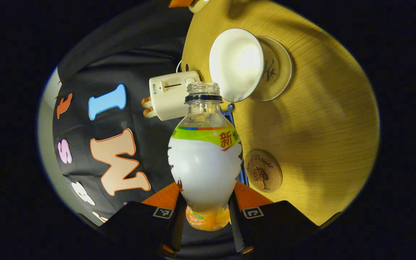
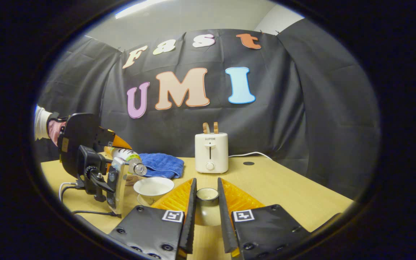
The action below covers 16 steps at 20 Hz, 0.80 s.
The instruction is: Open the teacup lid with one hand, grasp the water bottle and pour water into the teacup with the other hand; after pouring, place the water bottle on the coaster and then close the teacup lid.
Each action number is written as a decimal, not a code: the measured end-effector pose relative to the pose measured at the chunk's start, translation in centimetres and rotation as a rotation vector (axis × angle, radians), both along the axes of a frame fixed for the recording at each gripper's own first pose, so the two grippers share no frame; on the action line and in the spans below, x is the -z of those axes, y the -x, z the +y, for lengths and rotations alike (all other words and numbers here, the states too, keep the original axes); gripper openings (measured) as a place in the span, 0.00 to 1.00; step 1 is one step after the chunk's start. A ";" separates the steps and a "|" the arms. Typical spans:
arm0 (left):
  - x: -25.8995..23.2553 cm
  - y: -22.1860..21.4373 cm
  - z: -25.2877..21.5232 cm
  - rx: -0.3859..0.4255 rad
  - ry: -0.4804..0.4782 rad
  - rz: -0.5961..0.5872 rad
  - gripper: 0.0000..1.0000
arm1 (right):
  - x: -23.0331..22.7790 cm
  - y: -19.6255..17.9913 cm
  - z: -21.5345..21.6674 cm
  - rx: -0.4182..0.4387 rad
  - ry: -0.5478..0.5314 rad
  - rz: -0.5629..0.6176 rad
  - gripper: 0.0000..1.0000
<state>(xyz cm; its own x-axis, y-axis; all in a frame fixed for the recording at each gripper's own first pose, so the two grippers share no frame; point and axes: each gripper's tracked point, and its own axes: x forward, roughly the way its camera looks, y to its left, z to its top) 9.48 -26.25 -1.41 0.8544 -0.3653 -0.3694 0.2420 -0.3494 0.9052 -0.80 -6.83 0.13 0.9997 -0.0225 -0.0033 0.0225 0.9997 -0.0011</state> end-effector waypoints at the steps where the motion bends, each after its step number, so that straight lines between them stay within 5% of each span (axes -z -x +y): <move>1: -0.1 0.0 0.0 0.002 -0.012 -0.003 0.54 | 0.0 0.1 0.0 -0.001 0.000 0.000 0.35; 16: -3.4 -0.7 -0.9 0.053 -0.195 -0.098 0.54 | 0.1 0.0 0.0 -0.003 0.000 -0.001 0.35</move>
<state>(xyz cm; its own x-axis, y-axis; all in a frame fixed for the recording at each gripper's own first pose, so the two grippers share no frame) 10.22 -27.16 2.01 0.8714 -0.3404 -0.3533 0.1324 -0.5301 0.8375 -0.84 -6.78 0.06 0.9998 -0.0195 -0.0026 0.0195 0.9998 -0.0007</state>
